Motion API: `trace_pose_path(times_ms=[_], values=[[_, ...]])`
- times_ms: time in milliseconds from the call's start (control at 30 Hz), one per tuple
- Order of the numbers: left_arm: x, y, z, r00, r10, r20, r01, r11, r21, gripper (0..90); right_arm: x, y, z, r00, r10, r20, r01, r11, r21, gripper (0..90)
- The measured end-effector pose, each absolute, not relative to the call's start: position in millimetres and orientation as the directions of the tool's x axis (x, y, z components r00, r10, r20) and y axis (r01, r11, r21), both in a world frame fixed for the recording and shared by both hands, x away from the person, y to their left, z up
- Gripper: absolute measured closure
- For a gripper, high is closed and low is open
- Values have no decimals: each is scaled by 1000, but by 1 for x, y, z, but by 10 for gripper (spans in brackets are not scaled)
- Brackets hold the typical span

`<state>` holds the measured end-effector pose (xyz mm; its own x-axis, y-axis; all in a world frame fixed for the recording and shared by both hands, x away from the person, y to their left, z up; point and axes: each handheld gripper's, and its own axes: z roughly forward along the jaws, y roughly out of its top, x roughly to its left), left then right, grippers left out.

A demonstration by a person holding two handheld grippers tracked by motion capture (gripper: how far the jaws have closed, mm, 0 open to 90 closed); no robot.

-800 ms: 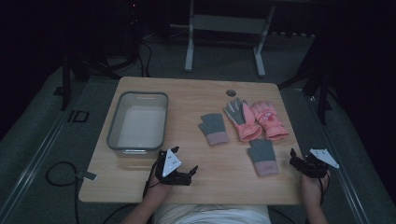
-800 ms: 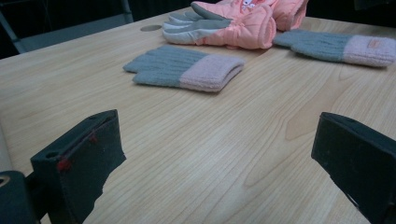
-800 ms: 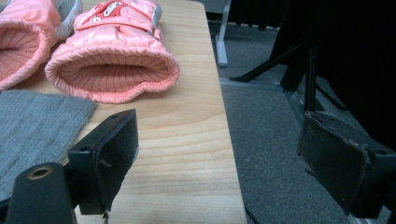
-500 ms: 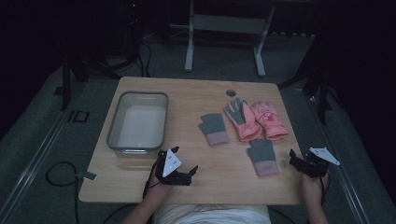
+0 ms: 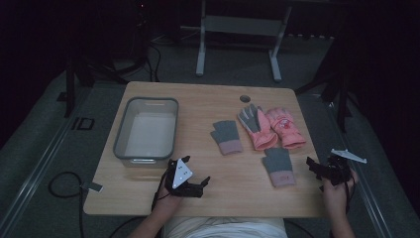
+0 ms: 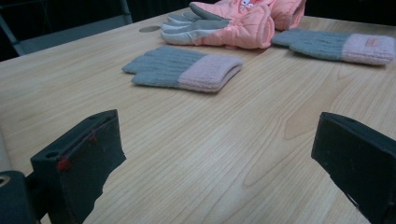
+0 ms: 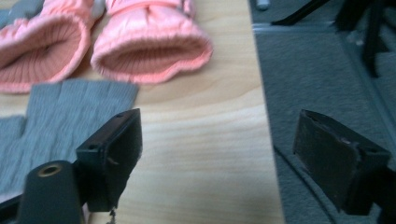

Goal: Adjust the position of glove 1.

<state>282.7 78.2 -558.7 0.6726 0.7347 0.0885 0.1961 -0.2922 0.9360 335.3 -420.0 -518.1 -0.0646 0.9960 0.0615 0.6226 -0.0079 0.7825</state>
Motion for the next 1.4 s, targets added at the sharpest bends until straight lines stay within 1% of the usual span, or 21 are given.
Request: trace_pose_path(times_ms=[100,133,167,233,267,333,367,633,667,800,833,1167,1233,1267,1333,1400], values=[[283,78,-559,673,735,88,196,-291,936,16,337,-416,-508,-64,996,59,605,-9,796,115],[283,78,-559,674,734,88,197,-293,936,16,337,-412,-500,-89,995,44,591,17,806,110],[283,78,-559,674,734,88,197,-293,936,16,338,-409,-495,-95,995,34,586,28,810,111],[283,78,-559,673,734,88,197,-292,936,16,339,-407,-491,-104,994,30,581,36,813,110],[283,78,-559,674,733,88,197,-293,935,16,341,-404,-482,-130,991,23,564,55,824,111],[283,78,-559,675,733,89,197,-294,935,16,343,-402,-478,-139,990,16,559,65,826,110],[283,78,-559,676,732,88,197,-294,935,16,346,-399,-469,-159,987,23,551,69,832,111],[284,78,-559,676,732,82,202,-291,935,16,358,-388,-447,-205,979,8,533,105,839,113],[283,78,-559,678,730,84,199,-292,936,16,364,-382,-437,-225,974,7,521,114,846,132],[283,78,-559,677,731,87,196,-293,936,16,368,-374,-426,-247,969,-17,499,142,855,134],[283,78,-559,678,730,87,195,-293,936,16,372,-367,-418,-270,962,-37,485,169,858,134],[283,79,-559,680,729,80,195,-285,939,16,384,-337,-400,-339,939,-61,465,224,856,142],[283,79,-559,685,724,87,186,-290,939,16,388,-326,-396,-365,929,-57,455,231,860,159],[283,79,-559,685,723,89,185,-291,939,16,389,-323,-395,-374,925,-68,445,243,862,216],[283,79,-559,685,723,88,185,-291,939,16,391,-315,-394,-384,918,-96,434,272,859,239],[283,80,-559,686,722,87,186,-290,939,16,395,-308,-394,-406,909,-91,428,277,860,246]])
